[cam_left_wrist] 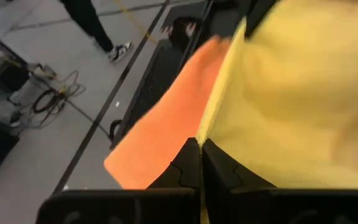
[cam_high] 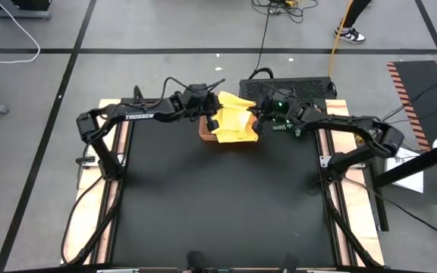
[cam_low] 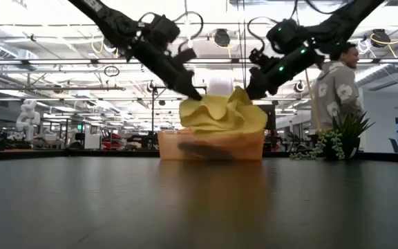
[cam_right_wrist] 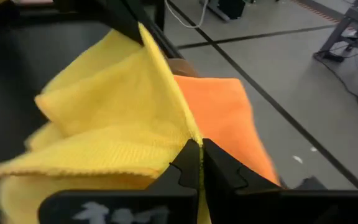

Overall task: Fold microfiber towels
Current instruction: Put the yellow microfiber towel into the orange bin, then return to Home Position

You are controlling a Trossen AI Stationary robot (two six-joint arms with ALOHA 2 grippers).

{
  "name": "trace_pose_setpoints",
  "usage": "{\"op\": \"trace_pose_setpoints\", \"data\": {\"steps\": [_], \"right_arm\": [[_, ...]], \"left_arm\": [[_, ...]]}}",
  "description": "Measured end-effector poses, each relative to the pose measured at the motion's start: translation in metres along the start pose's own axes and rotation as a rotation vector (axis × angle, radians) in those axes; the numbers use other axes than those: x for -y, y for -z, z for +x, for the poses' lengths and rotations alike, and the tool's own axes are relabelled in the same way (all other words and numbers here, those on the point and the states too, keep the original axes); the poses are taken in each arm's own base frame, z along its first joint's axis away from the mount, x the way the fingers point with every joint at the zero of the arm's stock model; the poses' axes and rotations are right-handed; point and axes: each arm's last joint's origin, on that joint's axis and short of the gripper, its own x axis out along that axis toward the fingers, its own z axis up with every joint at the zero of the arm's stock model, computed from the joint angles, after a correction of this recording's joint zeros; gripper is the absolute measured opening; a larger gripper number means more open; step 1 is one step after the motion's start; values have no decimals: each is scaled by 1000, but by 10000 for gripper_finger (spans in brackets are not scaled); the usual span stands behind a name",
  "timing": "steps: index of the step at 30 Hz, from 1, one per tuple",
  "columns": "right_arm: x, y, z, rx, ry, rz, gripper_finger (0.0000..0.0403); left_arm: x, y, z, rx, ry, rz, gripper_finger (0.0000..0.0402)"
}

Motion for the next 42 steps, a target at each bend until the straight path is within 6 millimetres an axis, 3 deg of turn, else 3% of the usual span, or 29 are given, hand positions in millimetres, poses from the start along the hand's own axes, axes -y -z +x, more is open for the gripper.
{"op": "trace_pose_setpoints", "data": {"steps": [9, 17, 21, 26, 32, 36, 39, 42], "right_arm": [[20, 5, 33, -82, 42, -98, 0], [29, 0, 40, -51, 77, -105, 0], [30, 1, 40, -74, 72, -162, 3], [30, 13, 39, -181, 77, -196, 42], [34, 12, 27, -232, 117, -202, 120], [37, -1, 11, -182, 166, -186, 156], [33, -13, -4, -118, 155, -164, 167], [29, -27, -24, -22, 95, -144, 167]], "left_arm": [[-14, 27, 33, -52, -72, 29, 1], [-23, 20, 32, -29, -163, 76, 2], [-24, 18, 32, -7, -126, 82, 4], [-23, 23, 32, -47, -91, 91, 38], [-22, 25, 31, -75, -93, 85, 115], [-23, 22, 27, -66, -97, 69, 159], [-25, 13, 15, -41, -102, 36, 182], [-27, -4, -10, 15, -99, -26, 194]]}}
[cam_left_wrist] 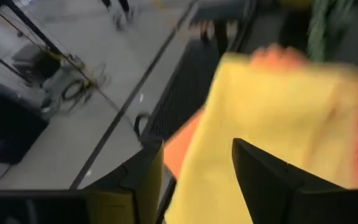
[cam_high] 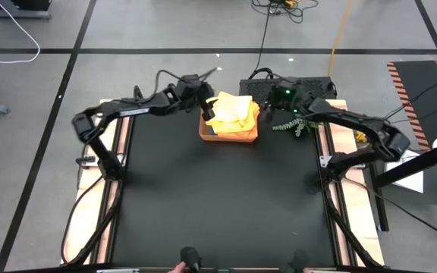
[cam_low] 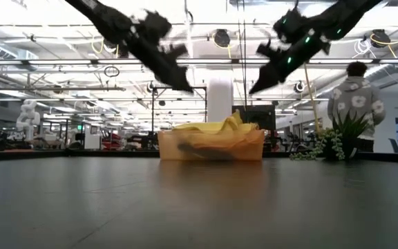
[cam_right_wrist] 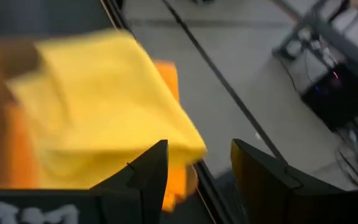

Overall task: Fold microfiber towels
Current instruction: Return to Home Position

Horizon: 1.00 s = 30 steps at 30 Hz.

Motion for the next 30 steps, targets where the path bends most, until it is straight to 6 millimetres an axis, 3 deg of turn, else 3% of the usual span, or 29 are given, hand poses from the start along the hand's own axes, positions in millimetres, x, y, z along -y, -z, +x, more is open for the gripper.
{"op": "trace_pose_setpoints", "data": {"steps": [6, 10, 17, 22, 30], "right_arm": [[-12, -19, -56, 192, -57, 18, 150], [-29, -18, -98, 320, -86, 17, 124], [-62, 13, -153, 425, -138, 33, 54], [-76, 42, -171, 507, -199, 70, 5], [-86, 83, -175, 587, -241, 143, 2]], "left_arm": [[3, -37, -74, 210, 77, -103, 167], [20, -39, -118, 308, 137, -129, 113], [53, -3, -170, 395, 234, -154, 11], [64, 28, -201, 513, 248, -215, 11], [77, 83, -219, 623, 279, -287, 10]]}}
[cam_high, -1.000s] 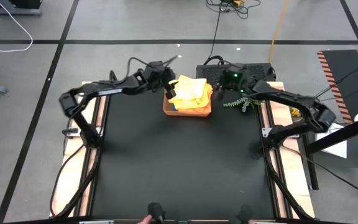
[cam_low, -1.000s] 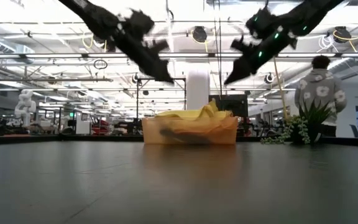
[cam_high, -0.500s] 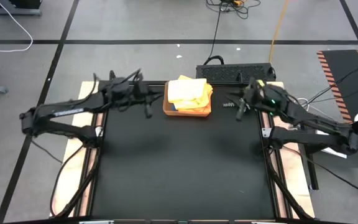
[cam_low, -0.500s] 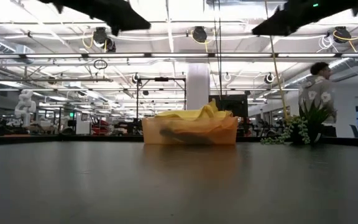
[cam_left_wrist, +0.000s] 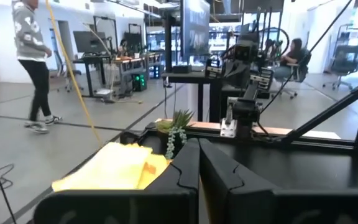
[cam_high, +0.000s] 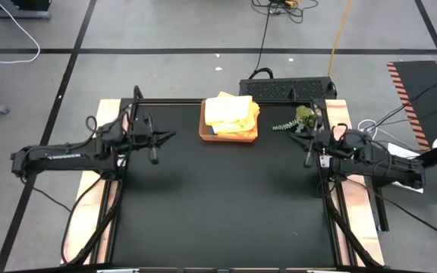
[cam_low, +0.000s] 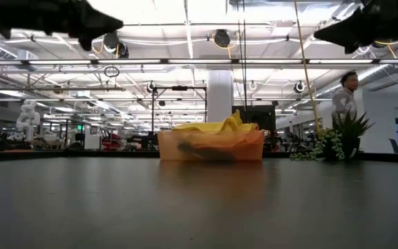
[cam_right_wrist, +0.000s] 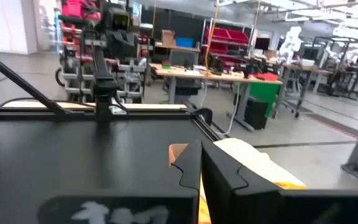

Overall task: Fold microfiber towels
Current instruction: Return to Home Position

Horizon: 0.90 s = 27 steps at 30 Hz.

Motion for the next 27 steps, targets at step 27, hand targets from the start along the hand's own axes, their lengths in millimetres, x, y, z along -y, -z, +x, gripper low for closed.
{"op": "trace_pose_setpoints", "data": {"steps": [27], "right_arm": [[-13, 78, 7, -41, -66, 107, 0]], "left_arm": [[5, 86, -34, 29, 113, -43, 5]]}}
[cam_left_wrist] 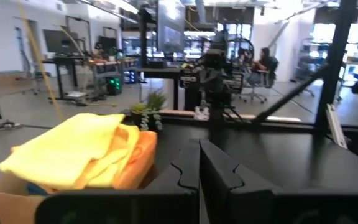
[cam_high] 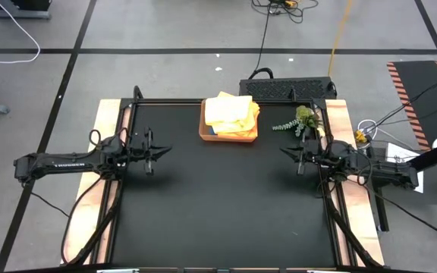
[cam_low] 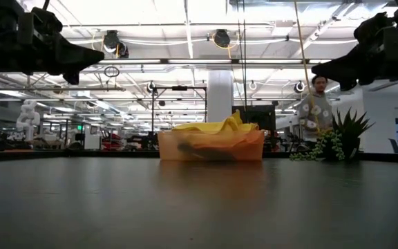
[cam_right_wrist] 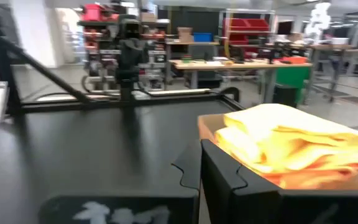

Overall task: Fold microfiber towels
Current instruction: Return to Home Position

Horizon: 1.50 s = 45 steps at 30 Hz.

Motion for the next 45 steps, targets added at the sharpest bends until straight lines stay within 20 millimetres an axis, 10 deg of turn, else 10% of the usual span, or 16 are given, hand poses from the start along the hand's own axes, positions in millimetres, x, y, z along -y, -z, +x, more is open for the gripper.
{"op": "trace_pose_setpoints", "data": {"steps": [45], "right_arm": [[-1, -1, 0, 10, -42, -2, 0]], "left_arm": [[0, 12, -1, -128, 22, -4, 42]]}}
